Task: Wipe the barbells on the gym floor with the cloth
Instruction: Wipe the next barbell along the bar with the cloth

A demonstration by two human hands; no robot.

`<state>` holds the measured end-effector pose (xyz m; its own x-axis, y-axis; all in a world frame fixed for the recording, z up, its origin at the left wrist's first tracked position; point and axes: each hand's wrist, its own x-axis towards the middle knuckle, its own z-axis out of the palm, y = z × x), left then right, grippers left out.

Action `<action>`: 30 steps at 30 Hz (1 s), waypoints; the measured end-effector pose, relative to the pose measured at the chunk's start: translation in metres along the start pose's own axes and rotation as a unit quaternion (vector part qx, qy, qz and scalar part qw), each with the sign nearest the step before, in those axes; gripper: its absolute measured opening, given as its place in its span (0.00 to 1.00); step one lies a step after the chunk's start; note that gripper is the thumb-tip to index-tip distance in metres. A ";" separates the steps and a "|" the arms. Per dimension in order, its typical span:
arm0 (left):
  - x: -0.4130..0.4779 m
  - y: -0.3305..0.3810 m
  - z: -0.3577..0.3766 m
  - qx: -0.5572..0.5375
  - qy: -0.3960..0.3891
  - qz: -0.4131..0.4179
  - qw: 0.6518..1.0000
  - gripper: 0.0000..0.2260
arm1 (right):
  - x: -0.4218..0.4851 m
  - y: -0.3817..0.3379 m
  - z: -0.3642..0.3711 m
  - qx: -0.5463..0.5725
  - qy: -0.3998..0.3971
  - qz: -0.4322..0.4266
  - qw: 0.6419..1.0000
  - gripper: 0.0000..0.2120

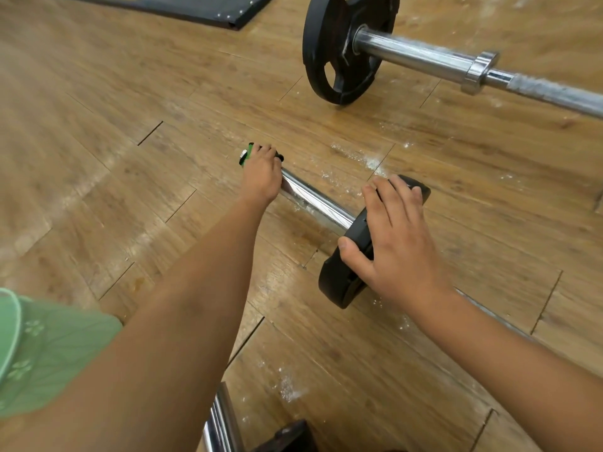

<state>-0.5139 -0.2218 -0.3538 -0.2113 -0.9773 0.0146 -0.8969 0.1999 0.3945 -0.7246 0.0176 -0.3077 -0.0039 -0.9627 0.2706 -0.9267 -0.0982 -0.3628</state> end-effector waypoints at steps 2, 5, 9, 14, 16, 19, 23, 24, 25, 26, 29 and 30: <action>-0.016 -0.004 0.004 -0.012 0.013 0.029 0.999 0.19 | 0.002 0.003 -0.002 0.016 -0.003 0.004 1.000 0.36; -0.012 0.001 -0.004 -0.045 -0.011 0.006 0.999 0.19 | 0.007 0.007 -0.003 0.028 -0.003 0.010 1.000 0.37; -0.012 0.022 0.004 -0.045 0.010 0.015 0.999 0.17 | 0.014 0.015 -0.009 0.060 -0.019 0.040 0.997 0.38; -0.001 0.010 0.003 -0.038 -0.040 -0.004 0.998 0.23 | 0.021 0.024 -0.024 0.026 -0.077 0.022 0.996 0.40; 0.015 0.012 0.000 -0.013 -0.040 -0.046 0.998 0.27 | 0.017 0.018 -0.028 -0.021 -0.072 0.004 0.997 0.39; 0.001 0.024 0.012 -0.022 -0.022 -0.030 0.999 0.23 | 0.003 0.005 -0.021 -0.050 -0.071 -0.036 0.996 0.39; -0.018 0.022 0.008 -0.079 -0.020 0.011 0.997 0.21 | 0.005 0.014 -0.018 -0.037 -0.084 -0.043 0.995 0.41; -0.011 0.020 0.007 -0.083 -0.019 0.001 0.996 0.21 | 0.007 0.016 -0.020 -0.033 -0.088 -0.044 0.995 0.42; -0.003 0.021 0.007 -0.085 -0.019 -0.010 0.996 0.21 | 0.009 0.017 -0.021 -0.032 -0.089 -0.042 0.995 0.42; 0.004 0.024 0.009 -0.087 -0.018 -0.023 0.996 0.21 | 0.011 0.019 -0.023 -0.031 -0.088 -0.037 0.995 0.42; 0.012 0.041 0.015 -0.103 -0.011 -0.044 0.994 0.20 | 0.019 0.024 -0.029 -0.009 -0.080 -0.008 0.997 0.41; 0.011 0.045 0.016 -0.107 -0.012 -0.039 0.993 0.20 | 0.023 0.026 -0.031 0.006 -0.079 0.005 0.997 0.42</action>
<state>-0.5628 -0.2224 -0.3505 -0.1563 -0.9867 -0.0453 -0.8082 0.1014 0.5802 -0.7608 0.0010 -0.2832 0.0473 -0.9913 0.1230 -0.9224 -0.0906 -0.3756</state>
